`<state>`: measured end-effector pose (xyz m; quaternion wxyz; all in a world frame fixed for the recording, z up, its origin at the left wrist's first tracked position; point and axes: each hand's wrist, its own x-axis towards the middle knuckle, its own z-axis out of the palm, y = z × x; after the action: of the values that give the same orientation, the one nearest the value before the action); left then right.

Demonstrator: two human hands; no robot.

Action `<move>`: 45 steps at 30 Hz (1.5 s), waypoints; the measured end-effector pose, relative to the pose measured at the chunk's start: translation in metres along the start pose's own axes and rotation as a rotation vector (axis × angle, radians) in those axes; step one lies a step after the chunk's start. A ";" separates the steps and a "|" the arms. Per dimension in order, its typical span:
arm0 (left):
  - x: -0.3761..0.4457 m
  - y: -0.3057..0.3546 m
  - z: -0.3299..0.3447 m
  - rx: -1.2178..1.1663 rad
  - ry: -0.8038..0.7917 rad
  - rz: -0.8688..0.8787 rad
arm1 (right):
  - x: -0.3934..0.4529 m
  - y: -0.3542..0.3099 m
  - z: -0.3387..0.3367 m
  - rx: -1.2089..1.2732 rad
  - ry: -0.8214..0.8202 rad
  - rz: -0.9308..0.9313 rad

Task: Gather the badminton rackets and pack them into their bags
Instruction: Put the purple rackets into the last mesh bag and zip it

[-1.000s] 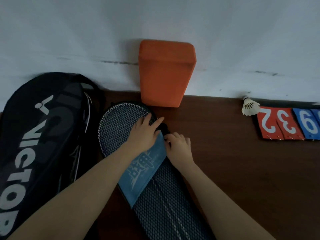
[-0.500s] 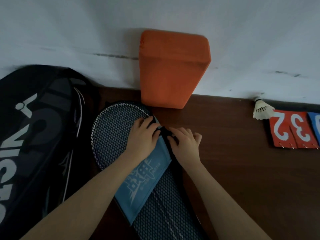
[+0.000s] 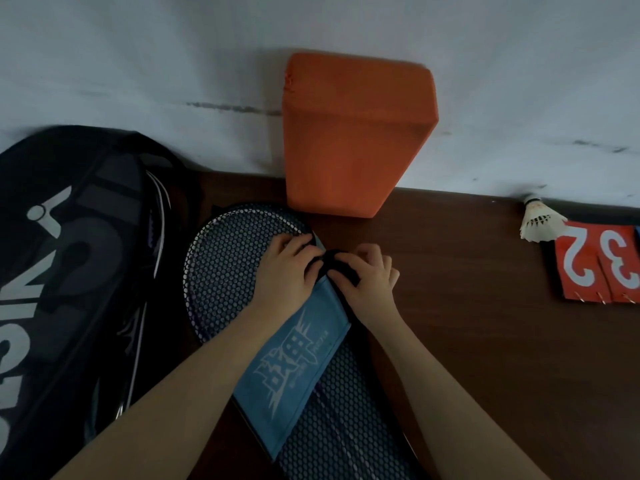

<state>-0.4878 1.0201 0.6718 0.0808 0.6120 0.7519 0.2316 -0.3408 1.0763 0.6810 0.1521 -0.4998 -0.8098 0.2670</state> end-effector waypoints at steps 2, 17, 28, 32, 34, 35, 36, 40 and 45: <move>-0.002 -0.001 0.001 -0.010 0.001 0.000 | 0.003 -0.002 0.000 -0.015 -0.009 -0.009; 0.002 -0.006 0.003 -0.037 -0.015 0.028 | 0.003 0.001 0.000 -0.269 0.162 -0.204; 0.018 -0.013 -0.008 -0.087 0.010 0.263 | -0.006 0.009 -0.013 -0.452 0.323 -0.516; 0.022 -0.011 -0.008 -0.068 0.065 0.244 | -0.015 0.018 -0.020 -0.403 0.319 -0.494; 0.021 -0.008 -0.005 -0.066 0.074 0.198 | -0.028 0.025 -0.024 -0.337 0.283 -0.448; 0.019 -0.006 -0.003 -0.064 0.062 0.171 | -0.036 0.028 -0.025 -0.299 0.262 -0.418; 0.018 -0.004 -0.001 -0.059 0.049 0.144 | -0.044 0.031 -0.027 -0.267 0.246 -0.386; 0.014 0.004 -0.001 -0.004 0.023 0.058 | -0.073 0.042 -0.034 -0.175 0.203 -0.293; -0.010 0.038 -0.005 0.000 -0.086 0.296 | -0.090 0.043 -0.038 -0.060 0.185 -0.195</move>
<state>-0.4543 1.0149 0.6916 0.0780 0.7255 0.6493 0.2144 -0.2492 1.0222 0.6885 0.2367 -0.4454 -0.8446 0.1795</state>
